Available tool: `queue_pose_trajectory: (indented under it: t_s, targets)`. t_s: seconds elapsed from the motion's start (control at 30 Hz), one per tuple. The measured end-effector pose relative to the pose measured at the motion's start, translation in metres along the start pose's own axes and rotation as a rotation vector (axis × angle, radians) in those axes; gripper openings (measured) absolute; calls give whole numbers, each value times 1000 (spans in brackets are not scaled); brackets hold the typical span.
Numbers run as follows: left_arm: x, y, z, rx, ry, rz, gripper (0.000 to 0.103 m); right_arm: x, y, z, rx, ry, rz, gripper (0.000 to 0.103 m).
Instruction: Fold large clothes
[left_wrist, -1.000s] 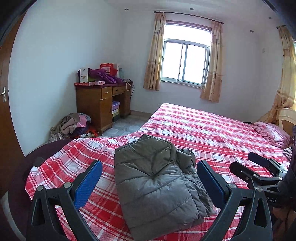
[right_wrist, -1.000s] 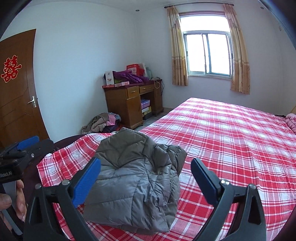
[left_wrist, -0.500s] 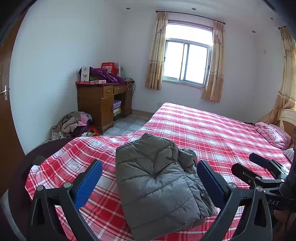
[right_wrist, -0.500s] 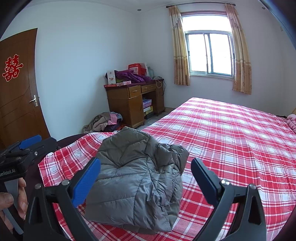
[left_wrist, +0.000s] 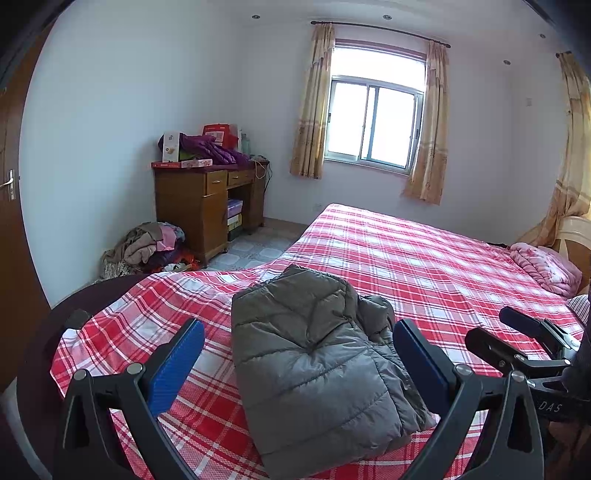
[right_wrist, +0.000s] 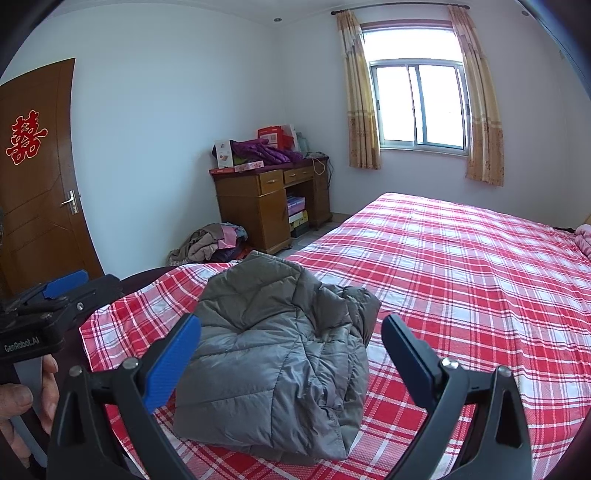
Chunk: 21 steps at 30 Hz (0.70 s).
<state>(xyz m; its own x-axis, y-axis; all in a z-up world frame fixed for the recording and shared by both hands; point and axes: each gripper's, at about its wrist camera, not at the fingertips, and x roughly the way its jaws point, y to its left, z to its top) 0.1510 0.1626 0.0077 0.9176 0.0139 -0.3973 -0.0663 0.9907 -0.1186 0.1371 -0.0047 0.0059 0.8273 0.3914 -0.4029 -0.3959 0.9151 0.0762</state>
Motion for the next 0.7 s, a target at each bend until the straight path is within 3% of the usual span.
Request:
queue_pose_trajectory:
  t_s: [0.7]
  targets:
    - [5,3,-2,-26,14,25,102,-1,-2,-3,14,-2,14,100]
